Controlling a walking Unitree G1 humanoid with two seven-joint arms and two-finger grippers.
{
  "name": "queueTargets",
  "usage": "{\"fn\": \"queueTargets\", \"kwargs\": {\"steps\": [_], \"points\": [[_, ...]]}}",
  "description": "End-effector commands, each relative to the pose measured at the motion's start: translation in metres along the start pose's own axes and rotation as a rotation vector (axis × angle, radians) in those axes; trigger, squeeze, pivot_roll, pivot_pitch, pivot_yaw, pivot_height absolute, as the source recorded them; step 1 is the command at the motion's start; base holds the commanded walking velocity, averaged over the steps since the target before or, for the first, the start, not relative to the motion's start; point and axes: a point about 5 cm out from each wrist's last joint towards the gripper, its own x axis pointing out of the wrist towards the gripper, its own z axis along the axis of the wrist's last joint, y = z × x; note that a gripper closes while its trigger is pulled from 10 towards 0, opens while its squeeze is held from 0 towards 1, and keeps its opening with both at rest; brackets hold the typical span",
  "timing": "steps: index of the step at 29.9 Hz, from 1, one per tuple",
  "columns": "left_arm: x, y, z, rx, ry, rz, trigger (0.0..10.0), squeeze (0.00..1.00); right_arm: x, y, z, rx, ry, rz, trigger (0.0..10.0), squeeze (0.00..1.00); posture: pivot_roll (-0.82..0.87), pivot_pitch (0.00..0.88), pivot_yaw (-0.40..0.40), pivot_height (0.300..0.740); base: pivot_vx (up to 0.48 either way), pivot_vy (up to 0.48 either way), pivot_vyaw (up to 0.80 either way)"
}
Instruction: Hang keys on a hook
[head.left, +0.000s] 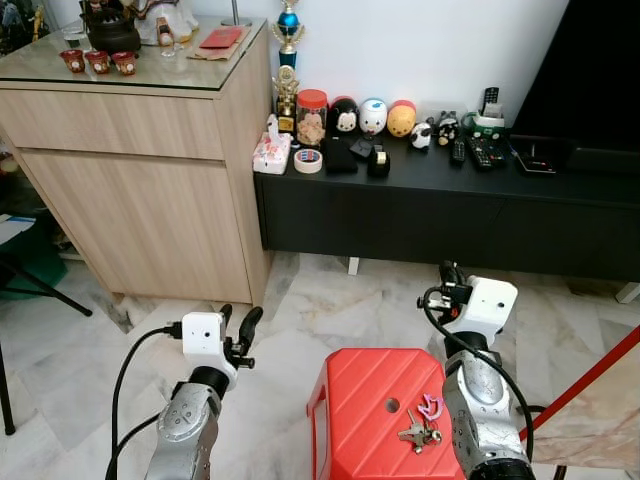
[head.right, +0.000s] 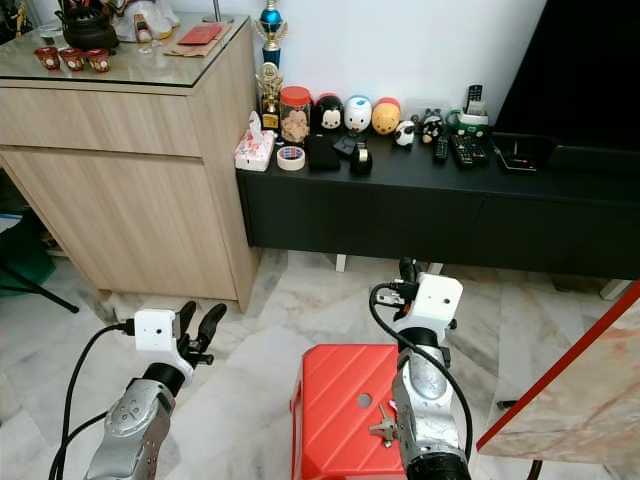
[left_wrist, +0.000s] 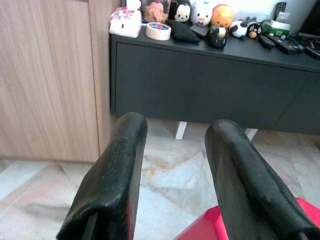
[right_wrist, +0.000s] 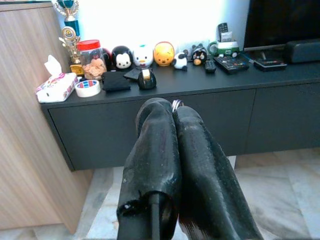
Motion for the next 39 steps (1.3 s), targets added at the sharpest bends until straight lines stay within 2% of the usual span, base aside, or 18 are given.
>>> {"fn": "queueTargets", "kwargs": {"steps": [1,5,18,39], "points": [[0.001,-0.0027,0.0004,-0.002,-0.005,-0.012,10.0,0.0,0.0008,0.0023,-0.0012,0.008,0.015,0.0,10.0,0.0,0.1,0.0,-0.061,0.74,0.0,0.0,0.0],[0.002,-0.0017,0.0024,0.0,-0.013,-0.008,10.0,0.0,0.0031,0.0087,-0.0013,0.016,0.022,0.011,10.0,0.0,0.1,0.0,-0.061,0.74,0.0,0.0,0.0],[0.0044,-0.0036,0.0043,-0.009,-0.025,0.003,10.0,0.0,0.0098,0.011,0.0041,-0.001,0.017,0.029,10.0,0.0,0.1,0.026,-0.072,0.74,0.0,0.0,0.0],[0.0044,-0.0015,0.0064,-0.002,-0.032,0.008,10.0,0.0,0.0076,0.0085,-0.0029,-0.012,0.053,0.026,10.0,0.0,0.1,0.032,-0.065,0.74,-0.306,0.0,0.0]]}}
